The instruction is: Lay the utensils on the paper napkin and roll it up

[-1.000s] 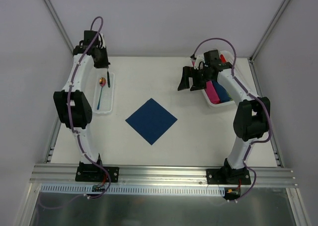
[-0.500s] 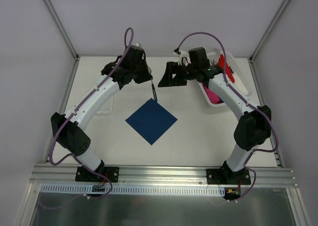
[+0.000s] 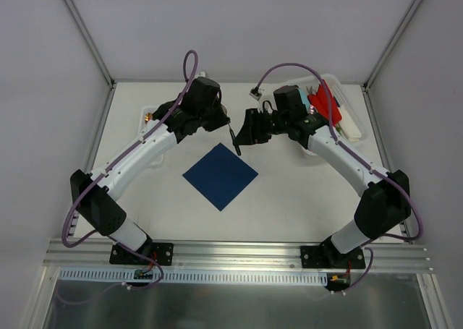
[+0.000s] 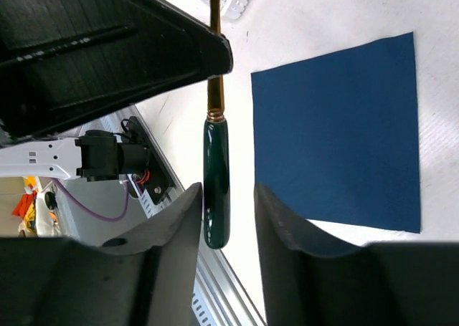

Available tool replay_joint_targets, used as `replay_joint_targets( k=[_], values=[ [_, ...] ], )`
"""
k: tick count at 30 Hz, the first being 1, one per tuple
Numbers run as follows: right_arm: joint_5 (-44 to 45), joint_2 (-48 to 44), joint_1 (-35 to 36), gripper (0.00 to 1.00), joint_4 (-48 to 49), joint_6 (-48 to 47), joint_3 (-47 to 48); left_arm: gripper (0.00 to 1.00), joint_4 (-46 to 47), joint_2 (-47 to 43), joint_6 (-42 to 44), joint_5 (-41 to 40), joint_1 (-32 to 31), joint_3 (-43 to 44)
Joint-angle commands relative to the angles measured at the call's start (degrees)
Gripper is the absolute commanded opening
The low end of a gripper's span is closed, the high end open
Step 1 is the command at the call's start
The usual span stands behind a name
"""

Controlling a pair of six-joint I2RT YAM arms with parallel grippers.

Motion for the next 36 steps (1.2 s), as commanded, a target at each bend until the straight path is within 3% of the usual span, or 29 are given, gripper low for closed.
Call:
replay_joint_targets(
  k=[1,3,8,11,12,14,15,16,19,24,27,32,36],
  values=[
    [-2.43,-3.31,-0.04,0.36,3.84,0.85,-0.92,0.0,4.44,-4.24,-2.34,-1.03,-0.52,-1.57],
    [-4.1,-3.32,-0.13,0.29,5.15,1.73,-1.18,0.0,6.2,-4.94,-2.16,-0.15,-0.61,-2.45],
    [-7.54,-2.09,-0.22,0.32,5.51,2.7,-0.04,0.0,6.73,-5.56,-2.25,-0.23,-1.05,-2.54],
    [-7.98,-2.0,-0.3,0.06,5.77,2.61,-0.04,0.0,6.99,-6.0,-2.34,0.12,-1.05,-2.8],
    [-8.15,-2.26,-0.3,0.0,6.12,2.61,-0.13,0.05,7.08,-6.34,-2.6,0.12,-1.05,-2.98],
    [-9.82,-2.44,-0.48,0.0,6.82,2.87,-0.13,0.16,8.83,-7.22,-3.04,-0.15,-1.05,-4.21],
    [-10.87,-2.61,-0.74,0.0,8.13,3.31,-0.04,0.43,9.45,-8.44,-2.78,-0.41,-1.05,-4.56],
    [-13.4,-2.61,-1.53,0.0,9.19,4.88,-0.04,0.57,9.89,-9.24,-1.99,-0.76,-0.96,-5.26],
    [-19.72,-2.35,-3.46,0.0,16.21,9.97,-0.48,0.8,13.58,-13.1,0.82,0.55,0.09,-7.1],
    [-28.01,-0.94,-6.98,0.0,41.74,32.64,-3.46,0.74,25.69,-21.0,3.56,8.88,1.59,-15.71],
    [-30.48,-0.33,-6.81,0.0,54.05,43.16,-5.13,0.61,35.88,-24.09,-0.48,12.59,2.47,-22.57],
    [-31.88,0.29,-6.63,0.0,65.97,54.02,-7.16,0.54,53.63,-26.03,-4.35,15.15,2.38,-31.27],
    [-33.03,1.78,-6.63,0.0,79.81,63.76,-7.25,0.52,55.78,-25.69,-3.22,15.5,2.47,-30.94]
  ],
)
